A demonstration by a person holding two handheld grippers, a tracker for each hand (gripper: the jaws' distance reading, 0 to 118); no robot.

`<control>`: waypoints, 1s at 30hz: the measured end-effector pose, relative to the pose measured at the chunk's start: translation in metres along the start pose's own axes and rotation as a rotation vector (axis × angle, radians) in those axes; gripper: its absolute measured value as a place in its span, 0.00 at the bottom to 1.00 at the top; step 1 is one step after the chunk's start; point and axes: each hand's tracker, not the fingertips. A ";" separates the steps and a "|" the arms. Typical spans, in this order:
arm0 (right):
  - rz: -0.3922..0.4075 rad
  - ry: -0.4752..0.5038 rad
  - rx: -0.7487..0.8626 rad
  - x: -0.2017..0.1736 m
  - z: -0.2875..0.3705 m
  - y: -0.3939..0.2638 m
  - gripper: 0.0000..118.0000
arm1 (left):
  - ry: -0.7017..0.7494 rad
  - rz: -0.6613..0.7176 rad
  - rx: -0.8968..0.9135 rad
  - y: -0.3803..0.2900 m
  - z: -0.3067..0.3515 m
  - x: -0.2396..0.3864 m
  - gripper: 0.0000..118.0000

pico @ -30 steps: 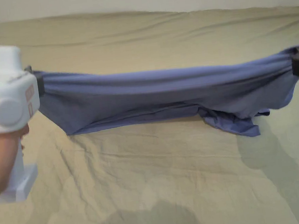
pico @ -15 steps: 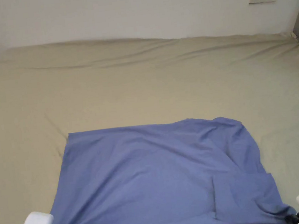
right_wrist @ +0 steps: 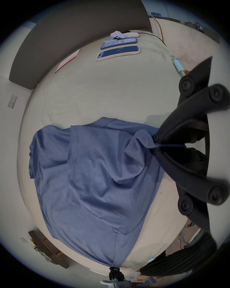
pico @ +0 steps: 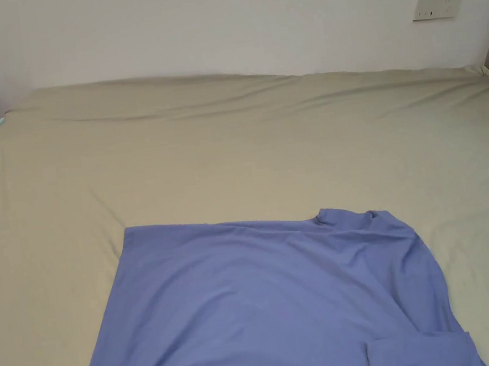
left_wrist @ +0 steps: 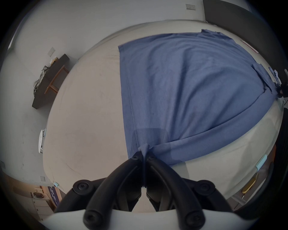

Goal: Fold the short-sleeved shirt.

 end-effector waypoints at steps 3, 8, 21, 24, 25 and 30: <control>0.022 -0.021 -0.030 -0.004 -0.009 -0.001 0.04 | -0.001 -0.022 -0.021 -0.005 -0.006 0.004 0.00; 0.016 -0.039 -0.046 -0.008 -0.020 -0.001 0.13 | -0.009 -0.003 -0.025 -0.004 -0.005 0.004 0.03; -0.036 -0.116 0.680 -0.020 0.162 0.079 0.89 | 0.021 0.324 0.641 0.083 0.146 -0.030 0.96; -0.019 -0.133 0.871 -0.047 0.218 0.094 0.89 | 0.078 0.353 0.875 0.103 0.203 -0.022 0.96; -0.017 -0.154 0.910 -0.057 0.228 0.098 0.89 | 0.108 0.350 0.931 0.106 0.216 -0.016 0.96; 0.042 -0.159 1.063 -0.099 0.259 0.101 0.43 | 0.204 0.291 1.038 0.120 0.250 0.020 0.54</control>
